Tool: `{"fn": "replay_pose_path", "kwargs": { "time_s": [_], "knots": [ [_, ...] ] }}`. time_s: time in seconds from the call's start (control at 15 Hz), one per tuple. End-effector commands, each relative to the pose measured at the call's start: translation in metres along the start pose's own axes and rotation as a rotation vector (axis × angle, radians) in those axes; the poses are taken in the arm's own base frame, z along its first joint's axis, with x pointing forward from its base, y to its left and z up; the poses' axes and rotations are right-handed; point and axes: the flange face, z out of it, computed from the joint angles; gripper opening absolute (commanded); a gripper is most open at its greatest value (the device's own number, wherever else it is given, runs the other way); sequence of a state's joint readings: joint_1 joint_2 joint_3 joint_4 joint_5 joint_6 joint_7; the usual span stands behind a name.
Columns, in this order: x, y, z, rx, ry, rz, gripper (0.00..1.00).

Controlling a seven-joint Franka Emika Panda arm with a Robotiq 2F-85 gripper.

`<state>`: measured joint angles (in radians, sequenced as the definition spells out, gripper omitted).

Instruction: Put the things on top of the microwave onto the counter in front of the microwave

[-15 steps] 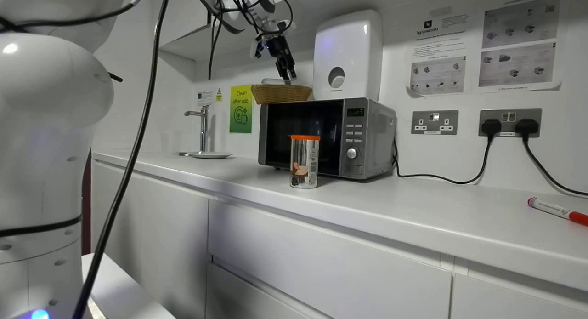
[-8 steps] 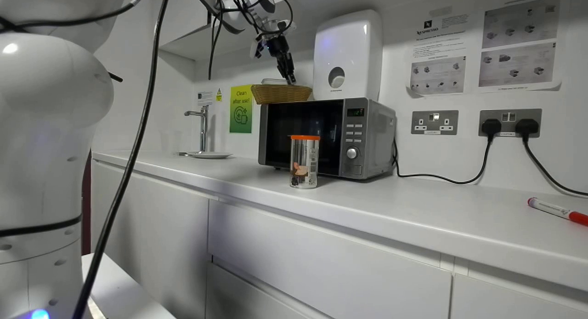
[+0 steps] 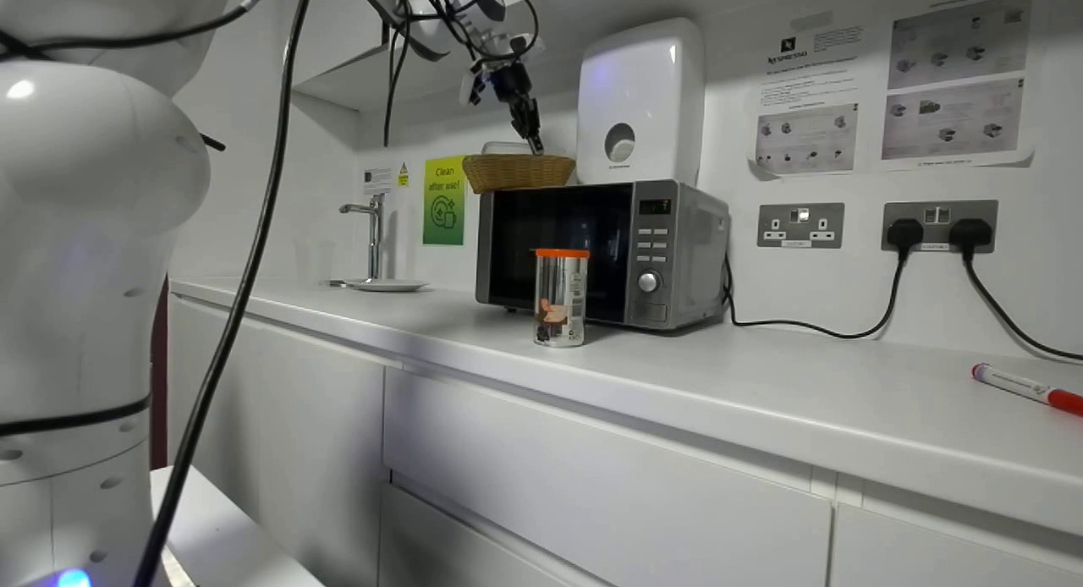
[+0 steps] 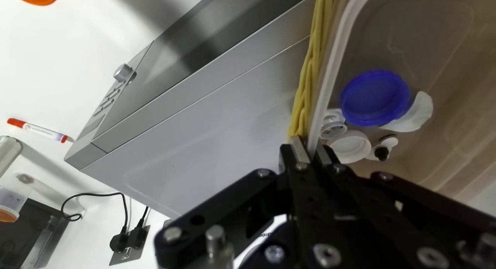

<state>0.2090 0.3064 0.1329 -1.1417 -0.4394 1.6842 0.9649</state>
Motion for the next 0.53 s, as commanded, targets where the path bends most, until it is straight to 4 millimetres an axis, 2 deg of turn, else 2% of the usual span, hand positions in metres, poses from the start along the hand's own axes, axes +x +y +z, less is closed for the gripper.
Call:
{"fn": "replay_pose_path", "kwargs": {
  "time_s": [0.0,0.47],
  "knots": [
    [0.0065,-0.0008,-0.0052,-0.028,0.006,-0.018,0.01],
    [0.0135,0.0057,-0.0047,-0.036,0.017,-0.007,0.01]
  ]
}}
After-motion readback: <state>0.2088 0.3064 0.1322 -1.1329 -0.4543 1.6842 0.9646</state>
